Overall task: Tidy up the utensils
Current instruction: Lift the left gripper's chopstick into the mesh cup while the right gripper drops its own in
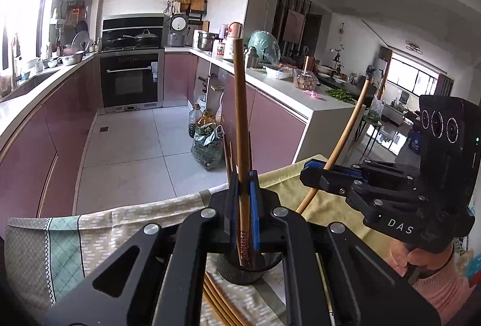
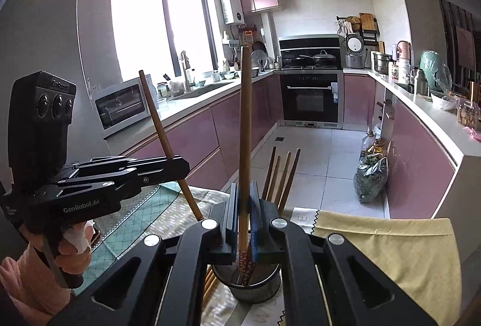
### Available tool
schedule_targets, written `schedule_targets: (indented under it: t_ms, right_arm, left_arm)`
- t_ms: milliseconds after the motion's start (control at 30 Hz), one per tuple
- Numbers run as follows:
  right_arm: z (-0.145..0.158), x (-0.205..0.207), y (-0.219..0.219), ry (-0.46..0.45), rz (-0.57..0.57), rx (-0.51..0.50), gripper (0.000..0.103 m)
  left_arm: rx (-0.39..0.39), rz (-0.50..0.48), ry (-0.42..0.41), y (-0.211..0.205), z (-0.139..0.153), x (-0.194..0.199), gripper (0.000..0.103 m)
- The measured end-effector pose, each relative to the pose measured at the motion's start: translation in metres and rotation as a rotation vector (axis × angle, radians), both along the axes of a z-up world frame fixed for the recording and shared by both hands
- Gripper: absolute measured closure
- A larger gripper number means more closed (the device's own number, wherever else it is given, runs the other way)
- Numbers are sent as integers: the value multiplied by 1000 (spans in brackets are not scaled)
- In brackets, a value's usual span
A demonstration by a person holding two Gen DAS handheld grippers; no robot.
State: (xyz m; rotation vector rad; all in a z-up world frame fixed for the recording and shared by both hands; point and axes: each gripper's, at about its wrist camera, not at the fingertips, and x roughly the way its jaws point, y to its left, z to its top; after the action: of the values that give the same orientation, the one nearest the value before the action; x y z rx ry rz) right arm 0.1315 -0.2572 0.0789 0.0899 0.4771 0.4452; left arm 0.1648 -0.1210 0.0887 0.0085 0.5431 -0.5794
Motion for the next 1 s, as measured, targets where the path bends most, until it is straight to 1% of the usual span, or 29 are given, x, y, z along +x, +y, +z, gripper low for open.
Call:
schedule_targets:
  t_ms: [67, 200, 333, 400, 567, 733, 933, 1000]
  right_arm:
    - [-8, 6, 0, 23, -1, -8, 97]
    - [-22, 14, 3, 76, 8, -26, 97]
    - [-33, 20, 6, 126, 20, -36, 97]
    - [-38, 25, 6, 153, 22, -37, 97]
    - [-50, 37, 7, 220, 29, -37, 97]
    - [-59, 45, 9, 259, 23, -32, 97]
    - [-66, 53, 10, 278, 0, -18, 94]
    - [-66, 56, 7, 275, -17, -6, 90]
  left_arm:
    - [24, -1, 23, -5, -9, 7, 95]
    - [84, -33, 84, -14, -33, 15, 95]
    - [120, -56, 132, -15, -57, 28, 95]
    - [133, -64, 147, -18, -64, 32, 95]
    - [138, -66, 185, -17, -75, 45, 95]
    - [131, -56, 210, -18, -80, 61, 95]
    - [139, -42, 227, -23, -86, 74, 95]
    - [147, -27, 221, -26, -87, 79, 95]
